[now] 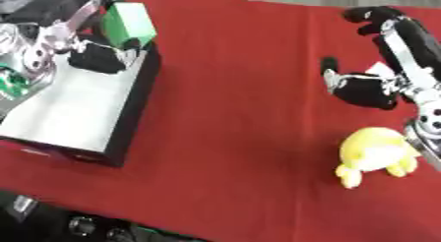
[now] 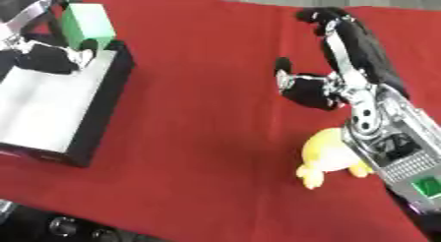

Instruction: Pick up the objects with one hand, pass them to the other hand, and then place them into the box on the other side of the table.

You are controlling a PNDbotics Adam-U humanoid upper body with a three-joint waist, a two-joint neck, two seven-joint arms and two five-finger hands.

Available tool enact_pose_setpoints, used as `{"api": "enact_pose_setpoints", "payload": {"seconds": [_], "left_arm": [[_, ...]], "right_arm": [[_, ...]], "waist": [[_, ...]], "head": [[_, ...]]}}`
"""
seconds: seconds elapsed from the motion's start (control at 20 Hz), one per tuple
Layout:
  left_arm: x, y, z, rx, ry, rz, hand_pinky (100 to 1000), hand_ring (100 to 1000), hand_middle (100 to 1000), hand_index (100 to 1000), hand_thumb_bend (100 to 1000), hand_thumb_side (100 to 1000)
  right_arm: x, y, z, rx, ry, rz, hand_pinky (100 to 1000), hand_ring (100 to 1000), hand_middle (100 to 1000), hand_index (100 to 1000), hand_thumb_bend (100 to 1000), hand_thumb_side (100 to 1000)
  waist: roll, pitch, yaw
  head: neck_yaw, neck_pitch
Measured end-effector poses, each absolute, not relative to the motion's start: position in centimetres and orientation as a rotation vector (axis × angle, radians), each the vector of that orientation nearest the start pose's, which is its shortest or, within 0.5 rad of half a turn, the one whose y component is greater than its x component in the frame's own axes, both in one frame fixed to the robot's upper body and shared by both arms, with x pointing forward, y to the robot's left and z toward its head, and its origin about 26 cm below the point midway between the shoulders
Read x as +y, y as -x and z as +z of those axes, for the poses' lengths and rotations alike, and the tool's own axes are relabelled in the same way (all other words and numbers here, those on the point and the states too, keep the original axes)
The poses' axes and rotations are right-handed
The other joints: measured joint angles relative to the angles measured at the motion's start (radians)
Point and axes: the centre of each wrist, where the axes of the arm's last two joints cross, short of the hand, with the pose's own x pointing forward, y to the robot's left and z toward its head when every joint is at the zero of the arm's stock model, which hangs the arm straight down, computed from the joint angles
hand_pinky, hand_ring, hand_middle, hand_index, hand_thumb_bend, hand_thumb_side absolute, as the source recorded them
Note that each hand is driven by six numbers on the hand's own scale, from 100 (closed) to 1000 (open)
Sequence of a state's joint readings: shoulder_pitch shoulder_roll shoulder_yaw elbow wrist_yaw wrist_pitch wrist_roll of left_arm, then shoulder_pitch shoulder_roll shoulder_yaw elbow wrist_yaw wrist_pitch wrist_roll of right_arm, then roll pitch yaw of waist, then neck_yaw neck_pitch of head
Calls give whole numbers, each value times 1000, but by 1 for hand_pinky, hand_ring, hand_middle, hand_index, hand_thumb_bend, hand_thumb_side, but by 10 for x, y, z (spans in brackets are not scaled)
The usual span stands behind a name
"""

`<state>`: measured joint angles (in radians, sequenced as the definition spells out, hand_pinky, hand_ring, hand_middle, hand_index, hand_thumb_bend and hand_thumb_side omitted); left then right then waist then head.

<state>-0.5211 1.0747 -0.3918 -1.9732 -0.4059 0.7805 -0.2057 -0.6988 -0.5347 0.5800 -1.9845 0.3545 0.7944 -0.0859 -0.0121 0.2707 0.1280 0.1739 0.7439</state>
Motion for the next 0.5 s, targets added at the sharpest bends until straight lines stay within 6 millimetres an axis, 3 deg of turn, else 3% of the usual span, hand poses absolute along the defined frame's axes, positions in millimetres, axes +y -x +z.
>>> {"api": "enact_pose_setpoints", "payload": {"seconds": [0.5], "left_arm": [[308, -312, 250, -1188, -1218, -968, 758, 538, 414, 436, 100, 249]], "right_arm": [[-135, -292, 238, -1796, 707, 888, 857, 848, 839, 861, 193, 100]], "waist": [[-26, 0, -19]], "head": [[29, -9]]}}
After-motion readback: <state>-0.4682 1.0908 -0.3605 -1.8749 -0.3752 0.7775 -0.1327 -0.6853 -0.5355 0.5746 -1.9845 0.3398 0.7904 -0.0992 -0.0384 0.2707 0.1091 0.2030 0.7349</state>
